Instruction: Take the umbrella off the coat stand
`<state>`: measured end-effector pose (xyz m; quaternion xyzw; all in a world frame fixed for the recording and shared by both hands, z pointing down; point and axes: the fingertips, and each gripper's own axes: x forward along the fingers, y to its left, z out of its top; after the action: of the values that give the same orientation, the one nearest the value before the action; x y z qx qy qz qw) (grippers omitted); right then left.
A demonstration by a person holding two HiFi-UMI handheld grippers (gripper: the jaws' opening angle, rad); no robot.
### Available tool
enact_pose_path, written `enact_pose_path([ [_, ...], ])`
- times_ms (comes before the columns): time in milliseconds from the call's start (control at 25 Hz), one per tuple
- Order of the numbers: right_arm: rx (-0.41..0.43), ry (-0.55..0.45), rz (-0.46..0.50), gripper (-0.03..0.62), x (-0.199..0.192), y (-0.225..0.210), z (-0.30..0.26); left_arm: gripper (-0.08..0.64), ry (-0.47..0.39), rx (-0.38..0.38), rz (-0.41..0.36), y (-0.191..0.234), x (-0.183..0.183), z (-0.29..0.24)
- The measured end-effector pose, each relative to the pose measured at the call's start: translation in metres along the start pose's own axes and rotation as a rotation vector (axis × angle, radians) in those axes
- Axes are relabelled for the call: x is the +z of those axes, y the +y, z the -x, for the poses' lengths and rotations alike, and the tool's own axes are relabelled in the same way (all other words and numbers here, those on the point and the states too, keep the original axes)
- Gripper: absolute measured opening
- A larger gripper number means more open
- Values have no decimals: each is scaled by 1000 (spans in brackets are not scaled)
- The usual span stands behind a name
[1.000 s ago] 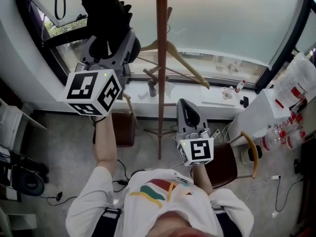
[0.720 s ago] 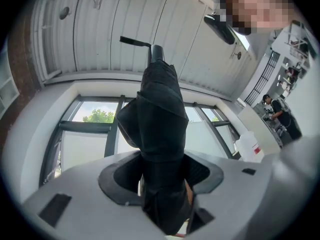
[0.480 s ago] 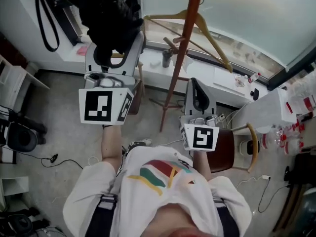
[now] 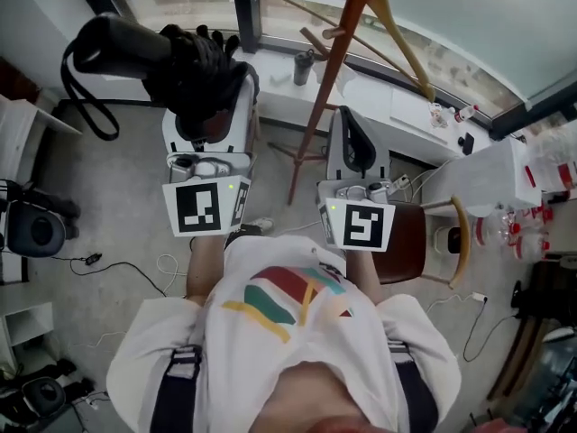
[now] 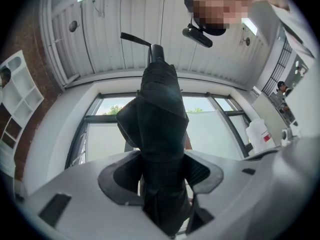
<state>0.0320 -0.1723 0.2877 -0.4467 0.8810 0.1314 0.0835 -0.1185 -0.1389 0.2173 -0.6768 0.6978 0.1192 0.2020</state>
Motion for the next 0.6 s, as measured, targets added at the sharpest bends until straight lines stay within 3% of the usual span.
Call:
enact_pose_path([
  [320,38,21,0,0,-10,16,-3,230,148,-13,60,-12,-62,26],
  [600,39,88,-24,0,-34,21,-7,230,201,-3,93,-11,-93,43],
])
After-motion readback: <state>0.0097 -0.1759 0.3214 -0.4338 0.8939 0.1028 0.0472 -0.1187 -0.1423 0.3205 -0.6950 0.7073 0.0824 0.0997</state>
